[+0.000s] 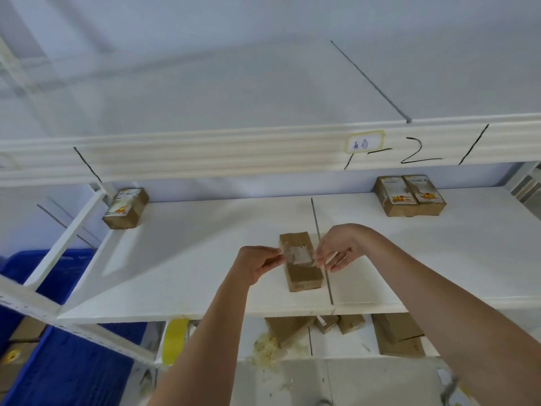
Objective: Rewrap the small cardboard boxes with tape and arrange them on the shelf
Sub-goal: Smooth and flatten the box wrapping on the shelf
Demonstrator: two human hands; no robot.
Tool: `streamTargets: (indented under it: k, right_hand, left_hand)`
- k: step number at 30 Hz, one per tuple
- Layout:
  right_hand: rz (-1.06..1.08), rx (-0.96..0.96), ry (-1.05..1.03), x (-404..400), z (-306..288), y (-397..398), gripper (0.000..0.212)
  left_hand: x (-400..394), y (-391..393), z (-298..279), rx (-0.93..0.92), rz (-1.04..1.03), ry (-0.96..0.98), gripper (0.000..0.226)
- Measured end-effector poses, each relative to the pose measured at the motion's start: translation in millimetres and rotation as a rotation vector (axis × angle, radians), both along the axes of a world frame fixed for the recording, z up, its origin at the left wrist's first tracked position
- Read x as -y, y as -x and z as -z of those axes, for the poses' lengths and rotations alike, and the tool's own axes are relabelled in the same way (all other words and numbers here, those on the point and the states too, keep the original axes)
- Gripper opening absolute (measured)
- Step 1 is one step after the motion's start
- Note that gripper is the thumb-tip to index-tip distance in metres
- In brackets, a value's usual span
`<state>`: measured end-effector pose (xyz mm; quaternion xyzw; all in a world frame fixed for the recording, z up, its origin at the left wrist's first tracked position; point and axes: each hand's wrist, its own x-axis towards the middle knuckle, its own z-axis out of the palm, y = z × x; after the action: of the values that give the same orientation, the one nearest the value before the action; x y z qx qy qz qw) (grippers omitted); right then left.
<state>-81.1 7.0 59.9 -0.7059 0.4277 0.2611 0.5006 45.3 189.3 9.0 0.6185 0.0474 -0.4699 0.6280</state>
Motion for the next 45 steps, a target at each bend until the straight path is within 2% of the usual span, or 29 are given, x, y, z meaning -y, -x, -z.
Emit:
streamTargets:
  k: [6,10,13,15,19,21,25,28,32,35,38,40,45]
  right_hand:
    - [-0.073,-0.038,-0.025,29,7,-4,0.015]
    - [-0.068,-0.047,-0.039,43,12,-7,0.035]
    - [-0.039,-0.051,-0.047,48,15,-10,0.042]
    - [-0.023,-0.013,-0.034,51,19,-10,0.038]
    - [0.127,0.208,-0.162,56,31,-8,0.018]
    - [0.160,0.219,-0.158,59,35,-5,0.018]
    - [0.171,0.205,-0.211,61,40,-2,0.031]
    - [0.199,0.200,-0.212,58,46,0,0.020]
    - [0.355,0.277,-0.229,55,56,-3,0.023]
    - [0.498,0.444,-0.304,50,56,-3,0.038]
    - [0.616,0.630,-0.404,42,56,-3,0.043]
    - [0.635,0.690,-0.426,33,59,-5,0.039]
    - [0.438,0.672,-0.060,15,69,-16,0.029]
  left_hand:
    - [23,14,-3,0.039,-0.089,-0.066,0.016]
    - [28,19,3,0.090,-0.094,-0.159,0.014]
    - [30,18,3,0.098,-0.096,-0.213,0.017]
    - [32,16,2,0.108,-0.078,-0.246,0.022]
    - [34,13,5,0.131,-0.089,-0.287,0.028]
    - [38,12,8,0.140,-0.110,-0.298,0.027]
    - [42,10,12,0.159,-0.082,-0.351,0.032]
    - [42,7,15,0.115,-0.063,-0.345,0.029]
    - [39,5,12,0.058,-0.049,-0.277,0.022]
    - [34,2,8,-0.073,-0.126,-0.081,0.017]
    - [33,-2,6,-0.235,-0.251,0.104,0.029]
    - [34,-1,3,-0.299,-0.232,0.172,0.031]
    - [40,3,-14,-0.204,-0.018,0.254,0.017]
